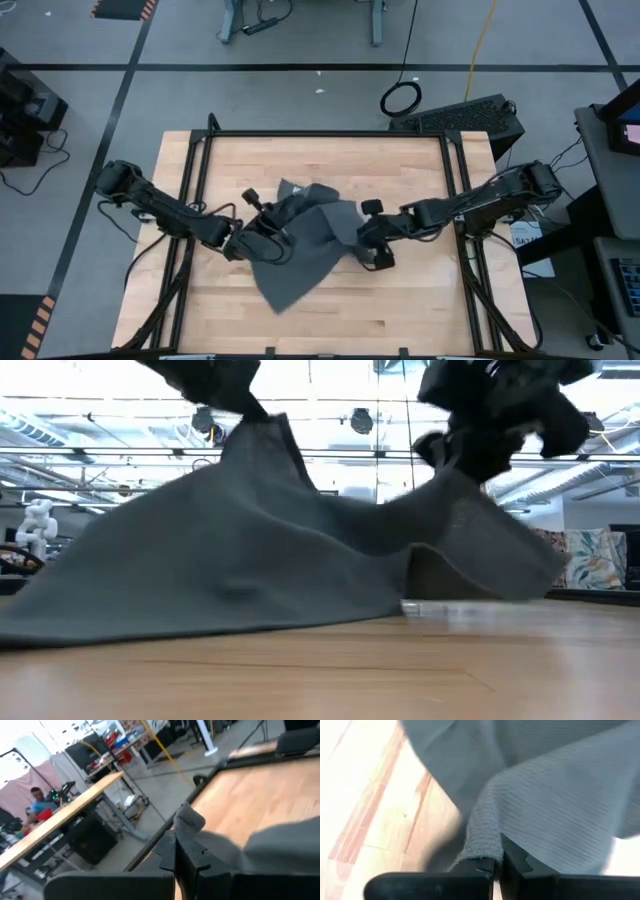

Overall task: Roll towel into tight, uniform cylinder
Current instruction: Roll the towel

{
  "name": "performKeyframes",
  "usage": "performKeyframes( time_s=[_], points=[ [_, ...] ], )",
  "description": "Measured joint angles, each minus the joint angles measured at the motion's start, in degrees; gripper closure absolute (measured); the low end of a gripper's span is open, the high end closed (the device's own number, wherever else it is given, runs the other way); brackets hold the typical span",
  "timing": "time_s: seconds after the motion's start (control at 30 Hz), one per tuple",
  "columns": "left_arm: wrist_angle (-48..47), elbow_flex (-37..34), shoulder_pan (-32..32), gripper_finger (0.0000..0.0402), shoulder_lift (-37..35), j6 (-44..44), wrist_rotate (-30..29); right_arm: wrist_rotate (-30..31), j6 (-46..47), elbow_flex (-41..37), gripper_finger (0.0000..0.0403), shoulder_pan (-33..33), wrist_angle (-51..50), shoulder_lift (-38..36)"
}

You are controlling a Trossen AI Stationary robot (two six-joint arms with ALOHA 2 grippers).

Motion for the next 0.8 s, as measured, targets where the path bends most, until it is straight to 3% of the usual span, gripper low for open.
performKeyframes(
  time_s=[0.2,0.37,0.6,0.8],
  points=[
    [16.4,0.0,-1.1,0.0401,-4.7,19.2,0.2,11.4,-0.4,0.0,0.0401,2.4,-2.2,-9.9],
    [26.6,0.0,-1.6,0.0401,-9.3,32.7,1.0,12.0,-0.9,0.0,0.0401,4.0,-4.0,-14.8],
    [26.3,0.0,-1.6,0.0401,-16.1,36.1,1.7,8.2,4.3,-1.2,0.0401,6.5,-8.5,-14.1],
    [27.3,0.0,-1.6,0.0401,-19.8,36.0,15.4,4.0,5.9,-8.5,0.0401,7.7,2.0,-12.9]
  ],
)
